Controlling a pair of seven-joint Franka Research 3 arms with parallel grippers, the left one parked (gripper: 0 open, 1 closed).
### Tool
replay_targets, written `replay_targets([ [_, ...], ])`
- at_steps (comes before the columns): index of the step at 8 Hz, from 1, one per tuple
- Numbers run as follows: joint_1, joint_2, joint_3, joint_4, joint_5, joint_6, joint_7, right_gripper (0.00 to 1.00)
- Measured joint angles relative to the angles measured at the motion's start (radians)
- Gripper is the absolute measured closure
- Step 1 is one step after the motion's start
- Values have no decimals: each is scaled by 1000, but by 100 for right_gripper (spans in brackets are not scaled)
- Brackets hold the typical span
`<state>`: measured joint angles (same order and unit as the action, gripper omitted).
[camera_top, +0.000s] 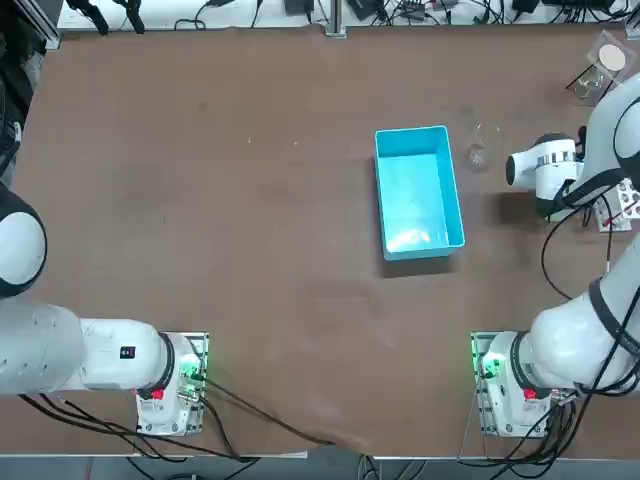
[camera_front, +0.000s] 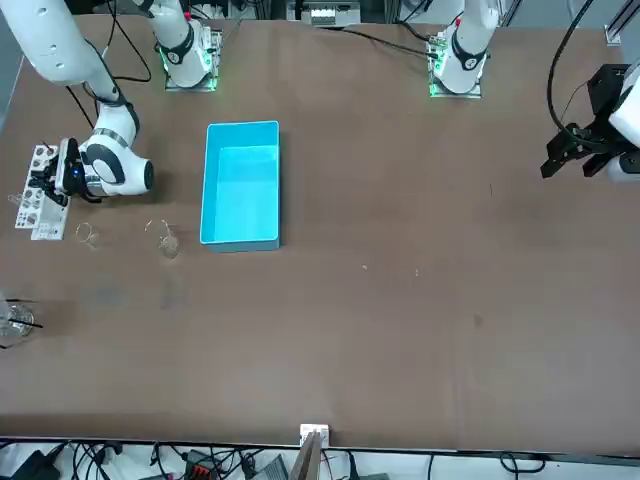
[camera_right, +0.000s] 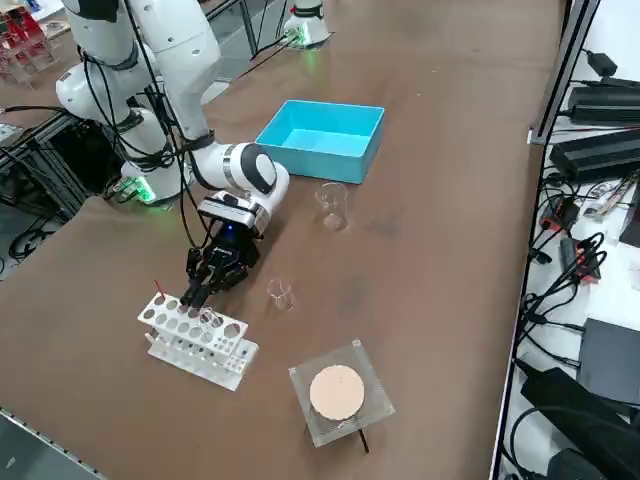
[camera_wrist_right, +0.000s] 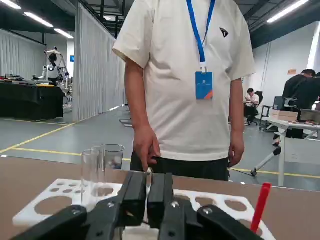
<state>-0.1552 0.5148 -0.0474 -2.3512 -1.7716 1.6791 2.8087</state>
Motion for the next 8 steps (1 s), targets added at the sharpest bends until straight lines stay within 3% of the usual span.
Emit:
replay_targets([
  [8, 0, -32, 0, 8, -1, -49, -30, 96],
])
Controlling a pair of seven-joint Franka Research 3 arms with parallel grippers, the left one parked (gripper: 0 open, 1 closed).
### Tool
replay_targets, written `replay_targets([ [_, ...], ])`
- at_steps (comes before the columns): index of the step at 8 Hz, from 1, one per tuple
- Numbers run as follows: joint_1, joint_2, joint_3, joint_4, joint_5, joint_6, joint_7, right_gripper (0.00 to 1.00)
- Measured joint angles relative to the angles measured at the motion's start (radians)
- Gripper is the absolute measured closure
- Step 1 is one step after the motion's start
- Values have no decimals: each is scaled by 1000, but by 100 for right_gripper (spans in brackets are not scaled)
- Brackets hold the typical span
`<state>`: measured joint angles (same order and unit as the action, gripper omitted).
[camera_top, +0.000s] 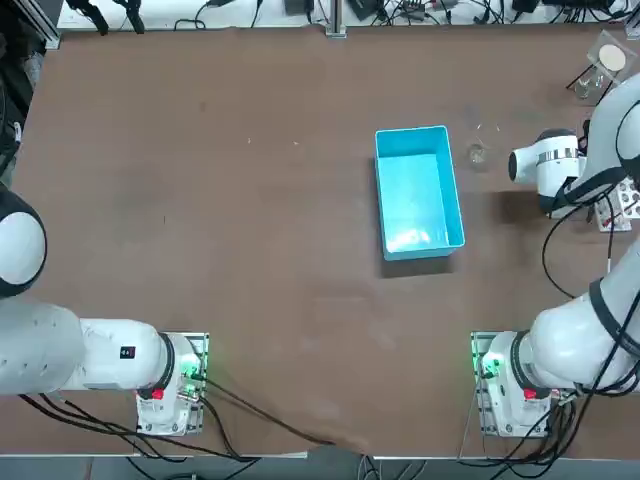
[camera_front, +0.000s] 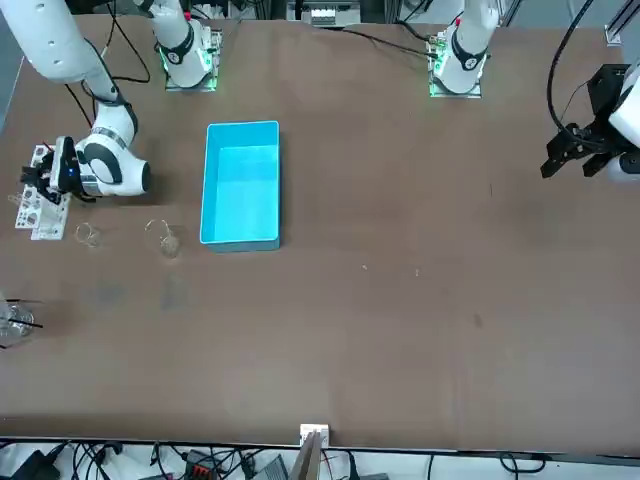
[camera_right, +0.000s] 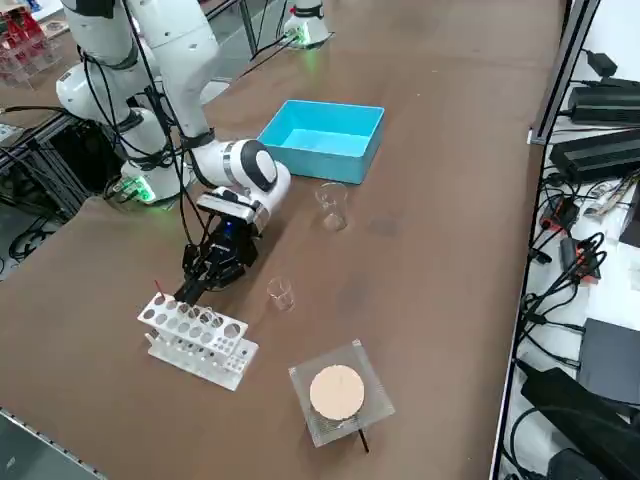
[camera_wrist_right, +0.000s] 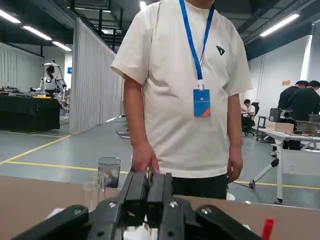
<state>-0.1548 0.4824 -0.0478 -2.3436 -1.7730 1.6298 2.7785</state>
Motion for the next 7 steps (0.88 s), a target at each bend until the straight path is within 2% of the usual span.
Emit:
replay_targets([
  [7, 0, -124, 0, -31, 0, -25, -57, 96],
])
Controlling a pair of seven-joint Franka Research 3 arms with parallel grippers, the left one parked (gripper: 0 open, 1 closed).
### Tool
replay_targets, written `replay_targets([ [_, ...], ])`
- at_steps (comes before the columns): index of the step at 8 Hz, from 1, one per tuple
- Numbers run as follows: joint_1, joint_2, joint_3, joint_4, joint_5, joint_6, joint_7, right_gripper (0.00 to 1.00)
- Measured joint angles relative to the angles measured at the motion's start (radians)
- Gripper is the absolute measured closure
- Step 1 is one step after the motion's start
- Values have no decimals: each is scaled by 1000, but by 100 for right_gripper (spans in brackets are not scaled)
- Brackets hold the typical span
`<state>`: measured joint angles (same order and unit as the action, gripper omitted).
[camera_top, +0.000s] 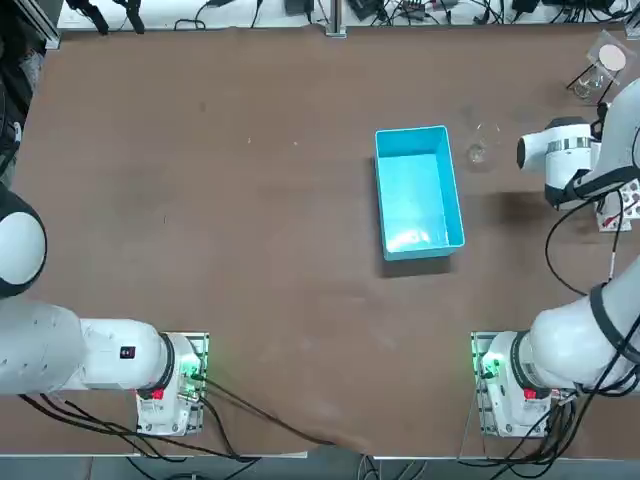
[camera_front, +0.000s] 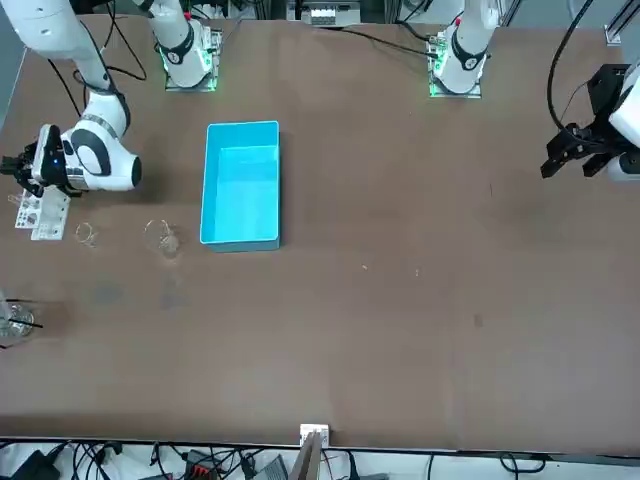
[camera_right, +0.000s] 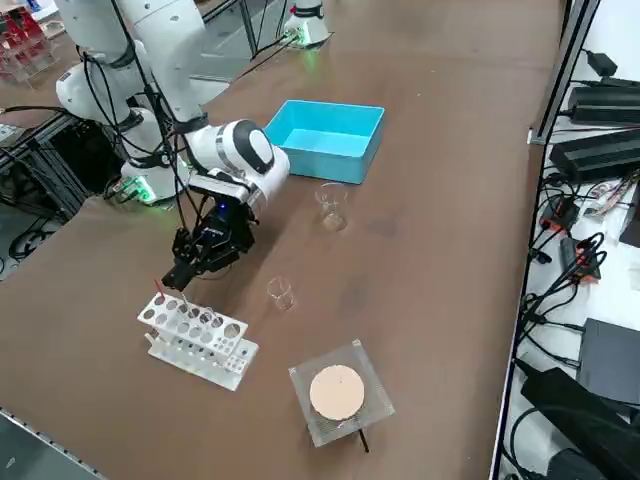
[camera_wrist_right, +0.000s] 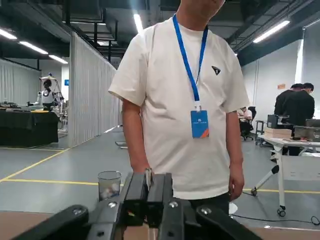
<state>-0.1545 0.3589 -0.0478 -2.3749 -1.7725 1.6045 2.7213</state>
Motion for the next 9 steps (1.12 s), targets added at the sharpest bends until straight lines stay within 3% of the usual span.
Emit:
replay_targets([
  [2, 4, -69, 2, -6, 30, -10, -45, 96],
  [4, 41, -182, 7, -5, 126, -14, -194, 96],
  [7, 211, -374, 16, 59, 473, -45, -482, 96],
  [9, 370, -365, 22, 237, 703, -194, -578, 95],
])
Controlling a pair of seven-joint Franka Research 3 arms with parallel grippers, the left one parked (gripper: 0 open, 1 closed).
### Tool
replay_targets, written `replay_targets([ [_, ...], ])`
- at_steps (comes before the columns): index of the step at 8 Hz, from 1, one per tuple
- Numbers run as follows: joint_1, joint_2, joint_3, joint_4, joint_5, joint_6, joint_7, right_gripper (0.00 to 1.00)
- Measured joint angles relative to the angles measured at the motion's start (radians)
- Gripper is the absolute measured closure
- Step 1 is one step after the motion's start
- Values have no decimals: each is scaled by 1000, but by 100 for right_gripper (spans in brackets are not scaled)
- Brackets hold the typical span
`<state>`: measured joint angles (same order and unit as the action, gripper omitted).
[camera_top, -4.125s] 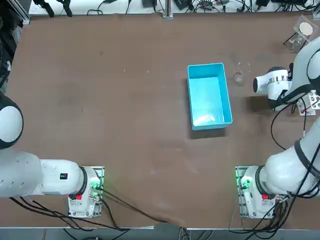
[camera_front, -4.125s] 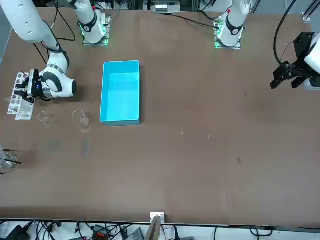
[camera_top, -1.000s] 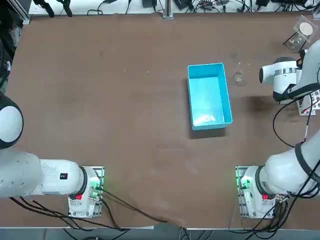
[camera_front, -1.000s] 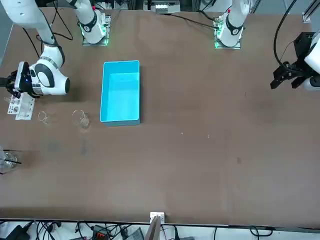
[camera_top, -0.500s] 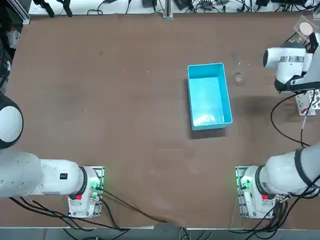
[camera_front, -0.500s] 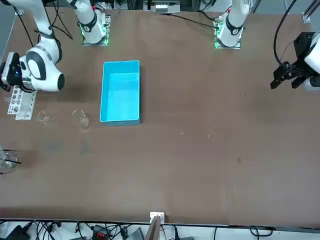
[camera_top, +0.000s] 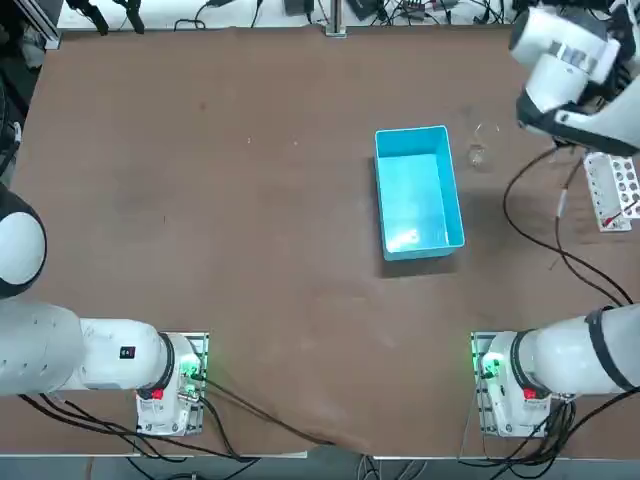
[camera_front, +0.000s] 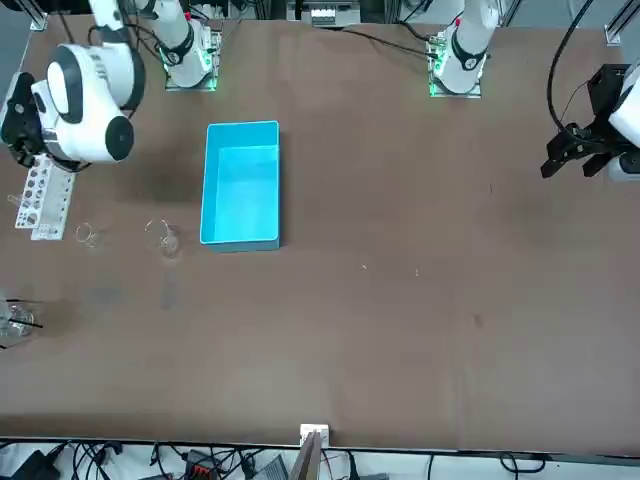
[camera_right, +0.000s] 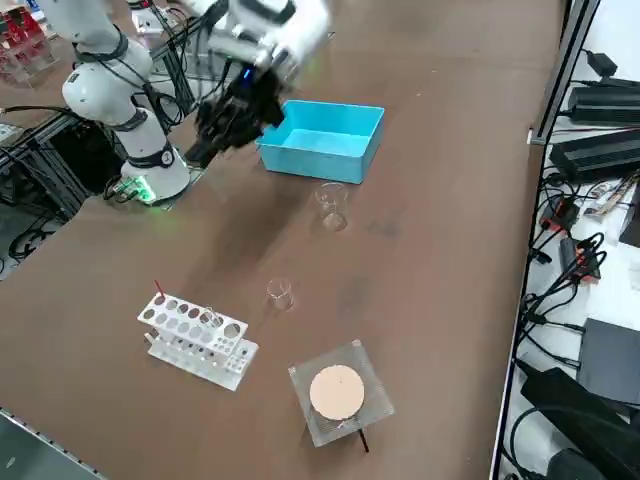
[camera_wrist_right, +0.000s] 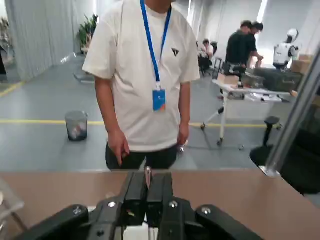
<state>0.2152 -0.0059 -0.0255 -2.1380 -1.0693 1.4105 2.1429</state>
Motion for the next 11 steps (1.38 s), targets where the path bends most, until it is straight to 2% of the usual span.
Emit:
replay_targets([
  [2, 124, 103, 4, 221, 150, -112, -18, 95],
  [3, 161, 184, 4, 319, 181, -157, -18, 95],
  [5, 182, 375, 3, 468, 198, -198, 4, 95],
  [7, 182, 512, -4, 548, 218, -202, 20, 95],
  [8, 182, 545, -6, 563, 236, -202, 26, 95],
  [11, 181, 580, -6, 570, 255, -161, 90, 95],
])
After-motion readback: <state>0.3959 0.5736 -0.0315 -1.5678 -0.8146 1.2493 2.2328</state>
